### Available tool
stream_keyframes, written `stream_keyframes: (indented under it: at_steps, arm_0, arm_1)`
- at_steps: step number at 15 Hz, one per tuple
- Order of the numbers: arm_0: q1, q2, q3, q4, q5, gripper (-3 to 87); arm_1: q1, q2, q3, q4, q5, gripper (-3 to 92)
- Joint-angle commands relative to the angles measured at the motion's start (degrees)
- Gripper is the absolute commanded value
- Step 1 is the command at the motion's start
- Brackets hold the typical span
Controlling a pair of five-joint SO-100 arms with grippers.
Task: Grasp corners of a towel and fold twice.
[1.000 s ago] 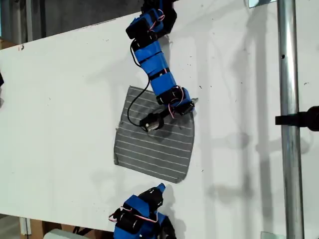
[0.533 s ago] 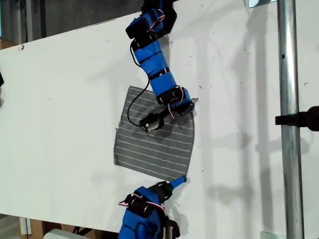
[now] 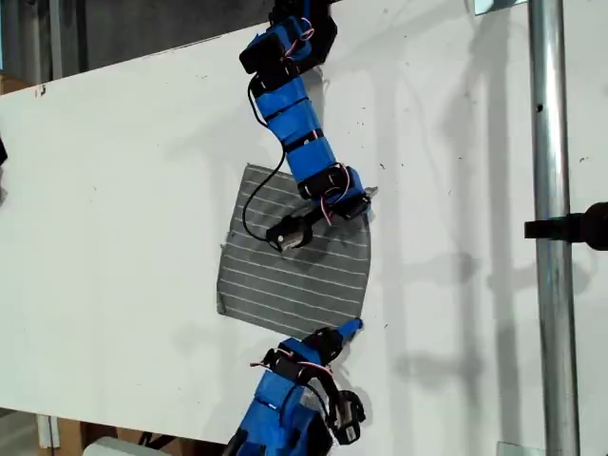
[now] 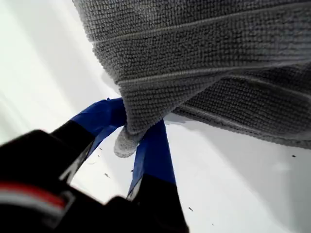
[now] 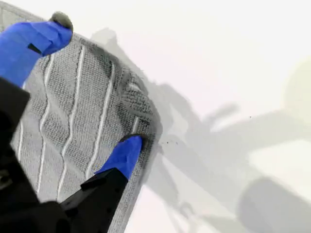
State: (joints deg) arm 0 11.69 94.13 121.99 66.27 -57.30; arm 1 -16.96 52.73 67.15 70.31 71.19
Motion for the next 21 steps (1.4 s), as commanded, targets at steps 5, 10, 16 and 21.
stream_keyframes:
  at_steps: [5,10,16,21]
  arm_0:
    - [-3.2,-12.7,-7.1,3.3,-3.3,7.9]
    - [-3.3,-0.9,-7.3,9.2,-1.8,-2.8]
    - [9.6,19.8,-13.8,16.2,7.2,-2.9]
    - [-12.6,21.0,-9.7,14.6,10.0,-2.9]
  arm_1:
    - [1.0,2.1,0.7,-1.6,-0.2,-0.2]
    - [0.5,3.3,0.9,-1.8,-0.4,-0.2]
    - [-9.8,12.9,-6.3,-8.4,-6.5,-0.2]
    - [4.7,27.7,10.1,4.2,-6.0,-0.2]
